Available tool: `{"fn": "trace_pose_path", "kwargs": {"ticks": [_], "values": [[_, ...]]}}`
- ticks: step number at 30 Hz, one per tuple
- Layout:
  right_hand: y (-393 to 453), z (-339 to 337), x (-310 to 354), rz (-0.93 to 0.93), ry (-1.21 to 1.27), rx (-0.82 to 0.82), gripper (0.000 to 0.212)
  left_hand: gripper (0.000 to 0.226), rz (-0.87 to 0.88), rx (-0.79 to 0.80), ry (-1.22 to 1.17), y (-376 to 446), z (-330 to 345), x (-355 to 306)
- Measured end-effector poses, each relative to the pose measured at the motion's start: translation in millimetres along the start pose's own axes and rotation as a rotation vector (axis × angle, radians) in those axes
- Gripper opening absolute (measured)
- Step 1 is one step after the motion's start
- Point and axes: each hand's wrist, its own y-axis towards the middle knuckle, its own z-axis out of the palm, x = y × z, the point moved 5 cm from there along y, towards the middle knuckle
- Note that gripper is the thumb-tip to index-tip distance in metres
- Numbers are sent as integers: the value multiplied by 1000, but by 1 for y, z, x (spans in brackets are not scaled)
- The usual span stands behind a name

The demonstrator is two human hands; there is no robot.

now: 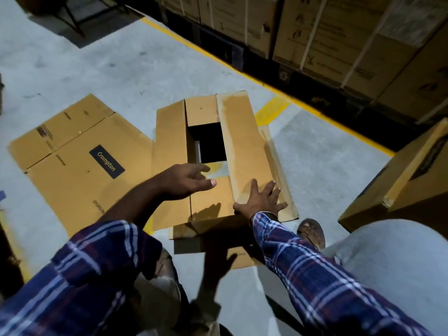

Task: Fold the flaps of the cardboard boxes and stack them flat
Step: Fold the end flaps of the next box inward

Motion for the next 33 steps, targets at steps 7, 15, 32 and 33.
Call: {"fn": "trace_pose_path", "kwargs": {"ticks": [7,15,32,33], "values": [[-39,-58,11,-411,63,-378,61,75,-55,142,271,2,15,-4],[-13,-127,-55,-147,94,-660,40,76,48,107,294,9,5,-19],[73,-15,-59,219,255,-189,33,77,-16,165,304,34,-2,3],[75,-13,-57,223,270,-196,31,77,-21,170,302,35,-2,5]]}}
